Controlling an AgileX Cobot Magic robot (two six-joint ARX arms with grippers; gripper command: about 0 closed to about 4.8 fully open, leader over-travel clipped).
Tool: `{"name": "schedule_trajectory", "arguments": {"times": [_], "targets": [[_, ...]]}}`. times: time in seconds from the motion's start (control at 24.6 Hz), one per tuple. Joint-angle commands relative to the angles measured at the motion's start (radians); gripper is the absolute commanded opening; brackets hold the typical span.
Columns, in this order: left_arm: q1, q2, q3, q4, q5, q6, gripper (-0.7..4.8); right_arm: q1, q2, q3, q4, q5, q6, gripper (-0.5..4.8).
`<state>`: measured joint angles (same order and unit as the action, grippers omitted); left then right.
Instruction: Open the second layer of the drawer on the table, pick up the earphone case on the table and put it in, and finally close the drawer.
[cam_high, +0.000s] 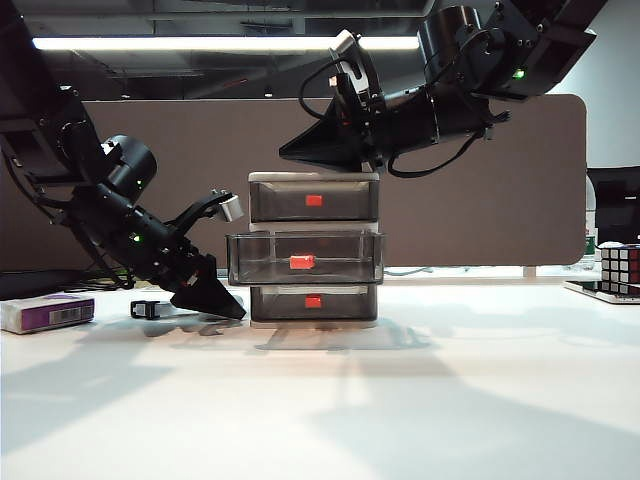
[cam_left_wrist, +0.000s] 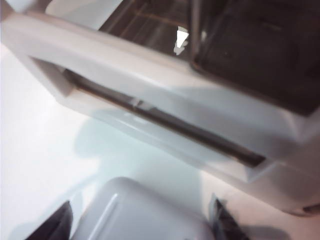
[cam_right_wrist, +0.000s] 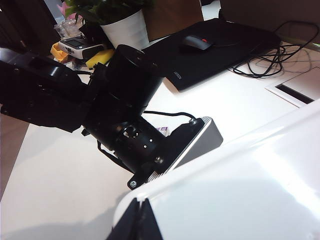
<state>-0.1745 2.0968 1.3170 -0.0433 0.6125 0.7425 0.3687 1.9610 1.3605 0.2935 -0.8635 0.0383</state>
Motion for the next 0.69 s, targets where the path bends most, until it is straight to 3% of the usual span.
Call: {"name": "schedule_trajectory", "arguments": {"times": [0.04,0.69], "targets": [[0.003,0.005,-0.003,-0.034,-0.033,0.002,2.03,-0.003,0.011,-0.012,-0.080,0.016,0.010,-0.05],[0.011,-0.079,-0.003,-0.088,-0.059,0.008,2.06,-0.003,0.011,-0.012,-0.089,0.016,0.010,-0.05]]}}
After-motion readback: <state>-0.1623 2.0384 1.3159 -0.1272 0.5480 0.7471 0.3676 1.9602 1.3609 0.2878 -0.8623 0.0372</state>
